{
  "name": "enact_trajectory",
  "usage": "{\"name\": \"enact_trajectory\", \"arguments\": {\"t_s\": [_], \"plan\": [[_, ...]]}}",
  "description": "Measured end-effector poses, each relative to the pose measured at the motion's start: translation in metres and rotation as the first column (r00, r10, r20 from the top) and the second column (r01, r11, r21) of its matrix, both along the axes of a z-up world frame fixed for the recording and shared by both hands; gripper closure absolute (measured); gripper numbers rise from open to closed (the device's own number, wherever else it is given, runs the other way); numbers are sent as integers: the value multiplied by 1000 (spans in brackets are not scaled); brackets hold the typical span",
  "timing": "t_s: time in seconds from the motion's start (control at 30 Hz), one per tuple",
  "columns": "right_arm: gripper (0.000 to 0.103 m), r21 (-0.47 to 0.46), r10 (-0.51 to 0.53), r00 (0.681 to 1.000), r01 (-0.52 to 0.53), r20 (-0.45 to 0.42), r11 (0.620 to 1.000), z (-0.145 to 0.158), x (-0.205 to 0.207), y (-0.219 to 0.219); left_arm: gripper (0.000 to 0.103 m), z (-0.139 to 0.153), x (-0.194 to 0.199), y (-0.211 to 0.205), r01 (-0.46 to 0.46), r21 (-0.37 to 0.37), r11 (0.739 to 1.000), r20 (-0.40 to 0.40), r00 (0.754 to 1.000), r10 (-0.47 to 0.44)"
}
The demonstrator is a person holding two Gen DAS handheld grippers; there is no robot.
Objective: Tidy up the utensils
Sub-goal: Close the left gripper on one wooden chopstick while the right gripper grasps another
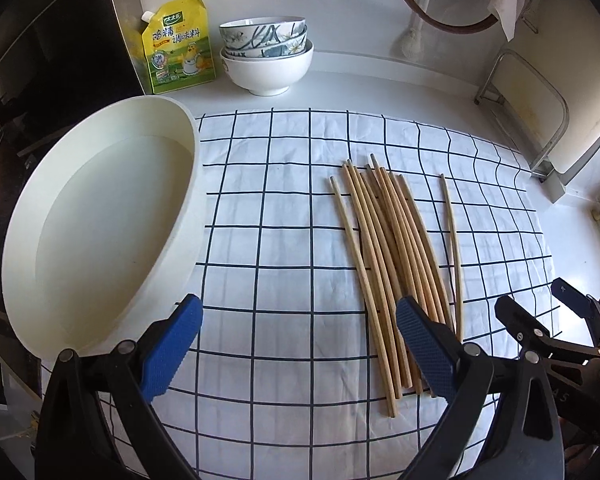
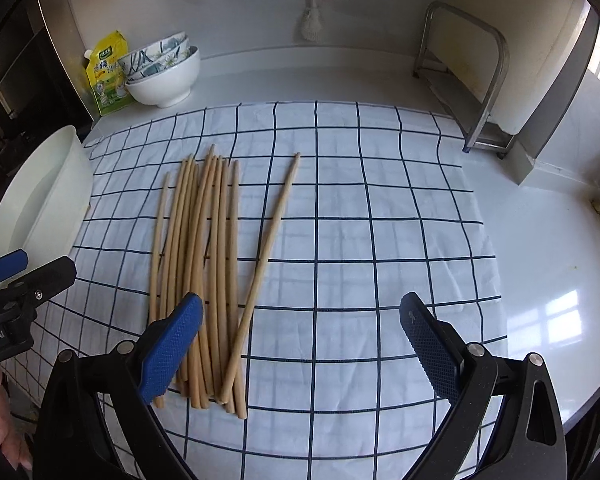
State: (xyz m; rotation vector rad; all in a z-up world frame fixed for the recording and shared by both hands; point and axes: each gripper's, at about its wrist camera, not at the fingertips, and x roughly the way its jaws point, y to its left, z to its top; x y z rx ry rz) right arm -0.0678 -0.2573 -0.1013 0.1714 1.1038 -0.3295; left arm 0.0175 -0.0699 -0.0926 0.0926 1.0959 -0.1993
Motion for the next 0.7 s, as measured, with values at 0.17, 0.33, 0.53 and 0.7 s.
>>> {"name": "enact_trajectory", "arguments": {"t_s": [0.17, 0.33, 0.53, 0.7], "plan": [[9, 16, -26, 999, 27, -35, 999, -27, 14, -10, 7, -21, 6, -8, -22, 15, 1000, -12, 1000, 22], [9, 9, -14, 998, 15, -61, 1000, -44, 24, -13, 7, -40, 14, -10, -43, 30, 999, -43, 998, 44], [9, -24, -5, 997, 3, -76, 1000, -51, 27, -11, 7, -49, 17, -11, -62, 7, 998, -56, 997, 62], [9, -45, -7, 997, 3, -82, 999, -52, 22, -15, 7, -56, 18, -15, -70, -2, 998, -70, 995, 70]]}}
